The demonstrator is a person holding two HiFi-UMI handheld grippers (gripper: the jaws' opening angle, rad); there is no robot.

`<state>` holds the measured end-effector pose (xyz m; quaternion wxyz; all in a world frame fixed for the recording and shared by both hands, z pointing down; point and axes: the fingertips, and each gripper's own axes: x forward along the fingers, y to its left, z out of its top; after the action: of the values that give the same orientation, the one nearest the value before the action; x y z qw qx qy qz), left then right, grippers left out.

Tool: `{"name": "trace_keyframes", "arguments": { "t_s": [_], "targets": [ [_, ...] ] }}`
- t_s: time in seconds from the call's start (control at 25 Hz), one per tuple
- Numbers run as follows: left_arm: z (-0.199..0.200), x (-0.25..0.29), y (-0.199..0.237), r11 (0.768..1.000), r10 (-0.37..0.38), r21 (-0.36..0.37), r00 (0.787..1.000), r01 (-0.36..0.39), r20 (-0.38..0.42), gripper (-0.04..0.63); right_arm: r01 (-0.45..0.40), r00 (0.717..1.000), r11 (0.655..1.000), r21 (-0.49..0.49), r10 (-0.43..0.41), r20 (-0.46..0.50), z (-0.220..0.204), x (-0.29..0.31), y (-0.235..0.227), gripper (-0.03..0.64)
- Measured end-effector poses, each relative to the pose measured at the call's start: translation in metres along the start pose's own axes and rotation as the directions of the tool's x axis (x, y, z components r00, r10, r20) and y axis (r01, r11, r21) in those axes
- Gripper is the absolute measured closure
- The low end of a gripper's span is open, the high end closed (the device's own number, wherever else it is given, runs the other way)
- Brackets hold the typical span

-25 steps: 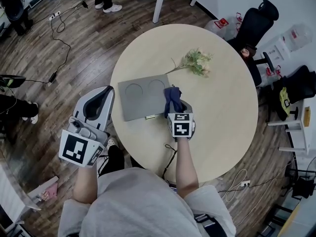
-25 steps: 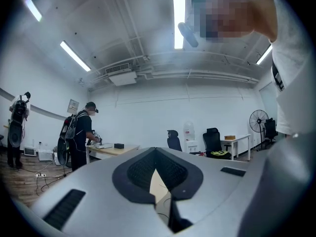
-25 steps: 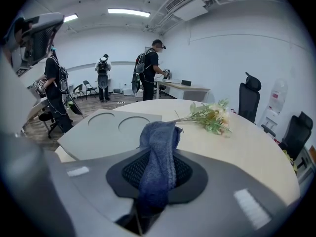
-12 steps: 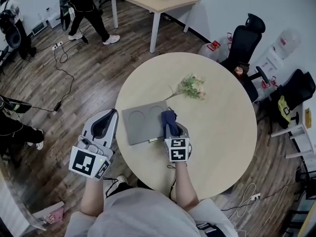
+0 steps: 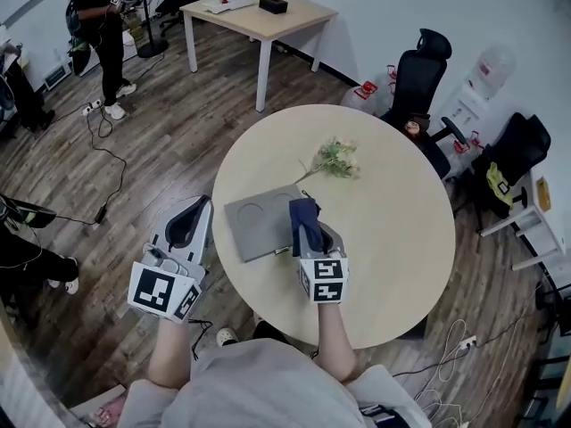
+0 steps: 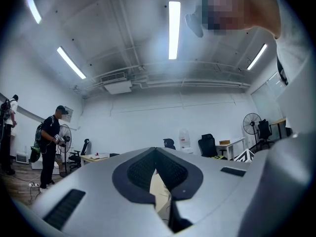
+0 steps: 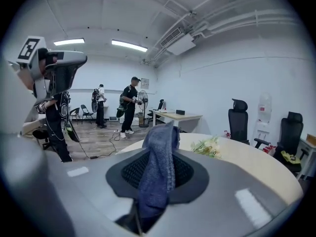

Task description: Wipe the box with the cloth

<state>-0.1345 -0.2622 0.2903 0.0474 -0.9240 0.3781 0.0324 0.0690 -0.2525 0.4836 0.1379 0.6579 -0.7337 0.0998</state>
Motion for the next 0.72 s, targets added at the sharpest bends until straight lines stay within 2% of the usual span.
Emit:
{"name": "trace_keyframes", "arguments": {
  "t_s": [0.56,0.72],
  "targets": [
    [0.036,-0.047,0.003,0.999,-0.038,0.008,0.996,0.037,0.083,0.588,0.083,0.976,0.995,0.054,-0.093,0.199,0.073,-0.08,0.021,0.531],
    [0.044,-0.057,0.002,0.999,-0.05,0.009,0.994,0.05,0.102,0.588,0.123,0.965,0.992,0.035,-0.128,0.229,0.084,-0.1,0.025,0.529]
  ]
}}
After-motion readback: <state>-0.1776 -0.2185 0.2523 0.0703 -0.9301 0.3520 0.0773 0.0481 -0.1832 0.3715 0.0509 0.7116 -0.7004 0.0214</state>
